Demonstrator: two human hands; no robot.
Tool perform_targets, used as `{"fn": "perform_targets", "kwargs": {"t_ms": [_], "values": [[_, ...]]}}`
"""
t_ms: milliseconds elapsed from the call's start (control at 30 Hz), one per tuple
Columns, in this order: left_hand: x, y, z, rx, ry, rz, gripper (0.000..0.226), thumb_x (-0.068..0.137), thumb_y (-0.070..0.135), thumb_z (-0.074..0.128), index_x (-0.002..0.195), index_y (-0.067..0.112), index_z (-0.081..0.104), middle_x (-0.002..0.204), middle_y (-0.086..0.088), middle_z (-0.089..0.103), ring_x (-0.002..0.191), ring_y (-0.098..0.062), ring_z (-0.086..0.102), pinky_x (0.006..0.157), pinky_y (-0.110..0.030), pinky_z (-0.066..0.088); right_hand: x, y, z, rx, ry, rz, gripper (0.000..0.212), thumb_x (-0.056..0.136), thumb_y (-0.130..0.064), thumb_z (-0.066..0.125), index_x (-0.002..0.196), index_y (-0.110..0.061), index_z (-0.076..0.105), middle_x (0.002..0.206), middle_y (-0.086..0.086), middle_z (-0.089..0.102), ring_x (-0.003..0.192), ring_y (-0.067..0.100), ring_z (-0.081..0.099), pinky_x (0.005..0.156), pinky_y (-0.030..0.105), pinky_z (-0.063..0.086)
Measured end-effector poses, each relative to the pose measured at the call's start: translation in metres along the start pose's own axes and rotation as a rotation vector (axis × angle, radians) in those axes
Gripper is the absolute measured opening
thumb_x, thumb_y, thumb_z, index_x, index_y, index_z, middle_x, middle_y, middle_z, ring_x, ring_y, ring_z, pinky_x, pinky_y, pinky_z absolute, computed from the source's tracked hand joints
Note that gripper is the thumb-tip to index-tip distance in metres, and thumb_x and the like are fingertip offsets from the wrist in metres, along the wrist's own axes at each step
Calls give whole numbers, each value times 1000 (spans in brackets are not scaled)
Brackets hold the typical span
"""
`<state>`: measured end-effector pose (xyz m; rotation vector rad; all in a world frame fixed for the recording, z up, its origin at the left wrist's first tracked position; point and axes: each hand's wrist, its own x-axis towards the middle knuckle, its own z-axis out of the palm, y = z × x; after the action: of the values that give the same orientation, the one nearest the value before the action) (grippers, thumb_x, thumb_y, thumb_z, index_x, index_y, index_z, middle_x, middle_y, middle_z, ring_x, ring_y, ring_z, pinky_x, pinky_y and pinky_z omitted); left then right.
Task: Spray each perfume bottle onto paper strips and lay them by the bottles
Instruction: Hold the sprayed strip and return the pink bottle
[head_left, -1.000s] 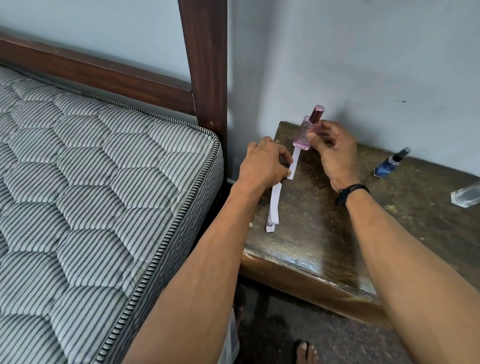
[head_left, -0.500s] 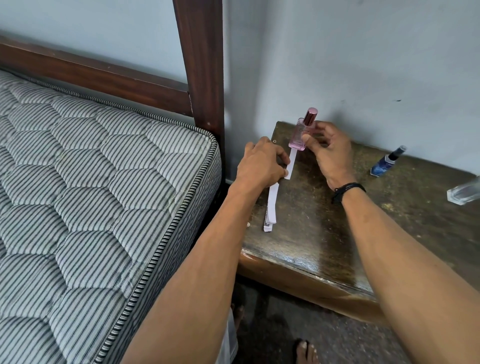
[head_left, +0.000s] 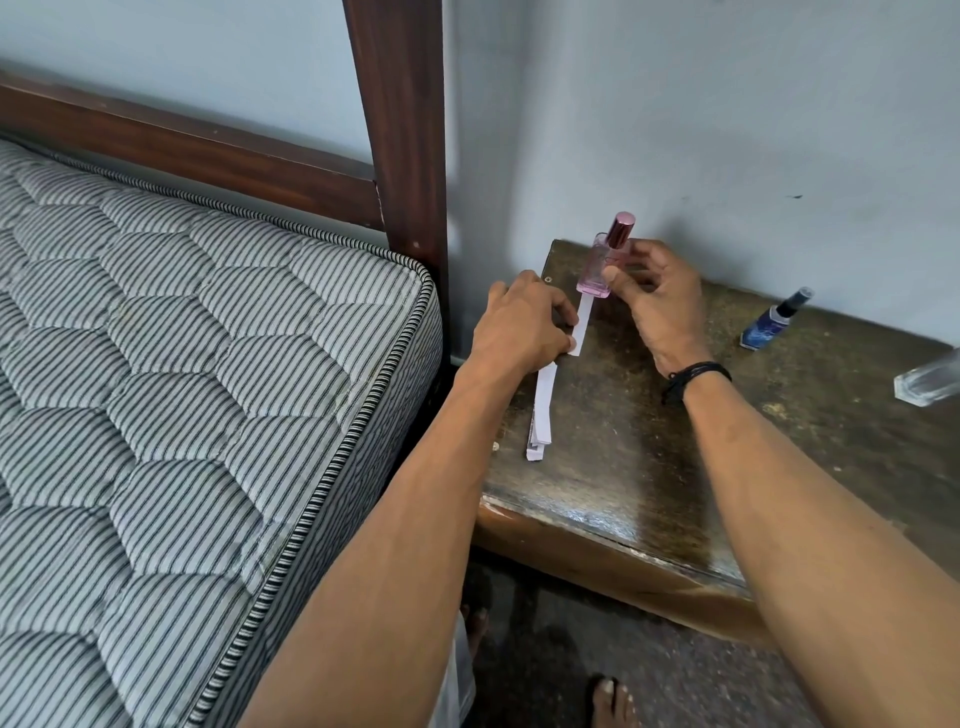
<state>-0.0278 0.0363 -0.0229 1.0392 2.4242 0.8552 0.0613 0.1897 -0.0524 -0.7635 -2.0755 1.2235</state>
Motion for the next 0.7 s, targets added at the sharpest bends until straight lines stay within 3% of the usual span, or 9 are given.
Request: {"fn": "perform_targets", "kwargs": {"t_ms": [133,333,533,700], "values": [[0,-1,0,-5,5,6,26,80,23,82,105,27,75,112,8,47,122,-22,38,94,-33,42,1,0,0,8,0,7,27,92,-17,77,116,-28,69,109,-10,73,102,9,69,87,23,53],[-1,-1,0,-13,8,5,26,79,23,82,105,27,75,114,7,48,122,-22,38,97,-35,43,2,2,0,-13,5,8,28,91,-15,78,116,-21,70,104,-15,71,87,-15,63,76,7,48],[-1,0,-1,-10,-2,1,25,80,23,82,104,27,76,121,4,50,124,-23,37,98,-36,43,3,2,1,-31,4,11,31,89,-17,79,119,-18,70,108,-8,73,91,0,66,76,11,50],[-1,-1,-1,-2,2,5,26,80,24,82,105,28,75,121,4,51,123,-23,37,99,-37,44,3,3,1,-34,0,21,33,89,-18,80,120,-17,70,109,-8,74,91,-1,66,76,9,49]]}}
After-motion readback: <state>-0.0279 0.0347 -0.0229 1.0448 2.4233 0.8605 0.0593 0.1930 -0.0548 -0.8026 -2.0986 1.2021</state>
